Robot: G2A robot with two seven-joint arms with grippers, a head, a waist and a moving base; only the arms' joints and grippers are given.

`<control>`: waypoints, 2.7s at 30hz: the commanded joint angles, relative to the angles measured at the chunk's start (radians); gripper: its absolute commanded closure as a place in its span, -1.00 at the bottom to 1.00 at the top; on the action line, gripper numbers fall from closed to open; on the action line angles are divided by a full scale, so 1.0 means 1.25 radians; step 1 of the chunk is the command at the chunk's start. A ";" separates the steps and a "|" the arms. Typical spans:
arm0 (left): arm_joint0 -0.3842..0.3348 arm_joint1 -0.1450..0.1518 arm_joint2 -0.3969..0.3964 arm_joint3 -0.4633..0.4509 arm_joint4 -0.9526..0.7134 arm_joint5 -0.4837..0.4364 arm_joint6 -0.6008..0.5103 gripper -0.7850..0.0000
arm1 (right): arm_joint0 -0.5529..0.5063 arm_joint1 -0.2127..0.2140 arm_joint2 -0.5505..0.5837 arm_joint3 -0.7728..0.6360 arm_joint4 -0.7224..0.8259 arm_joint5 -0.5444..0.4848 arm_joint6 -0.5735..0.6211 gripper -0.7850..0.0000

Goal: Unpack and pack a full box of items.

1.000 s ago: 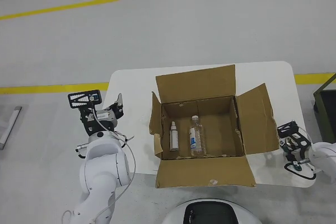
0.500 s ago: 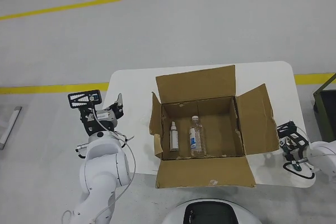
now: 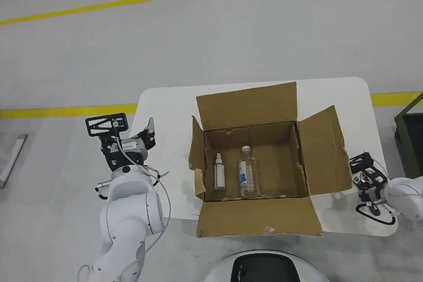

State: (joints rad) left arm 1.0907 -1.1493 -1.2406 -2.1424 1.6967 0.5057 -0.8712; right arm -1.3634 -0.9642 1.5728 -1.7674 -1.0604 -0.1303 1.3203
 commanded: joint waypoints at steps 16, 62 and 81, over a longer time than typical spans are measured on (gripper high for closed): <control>0.000 0.000 0.000 0.000 0.000 0.000 0.000 -1.00 | -0.082 0.004 0.276 0.039 0.780 -0.181 -0.082 1.00; 0.000 0.000 0.000 0.000 0.000 0.000 0.000 -1.00 | 0.176 0.030 -0.006 -0.049 1.067 -0.054 -0.026 1.00; 0.000 0.000 0.000 0.000 0.000 0.000 0.000 -1.00 | 0.176 0.022 -0.046 -0.106 1.090 0.011 -0.182 1.00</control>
State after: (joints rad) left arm 1.0907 -1.1493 -1.2406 -2.1424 1.6967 0.5057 -0.8712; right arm -1.1506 -0.9345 1.5320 -1.8918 0.3047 -0.1377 1.1149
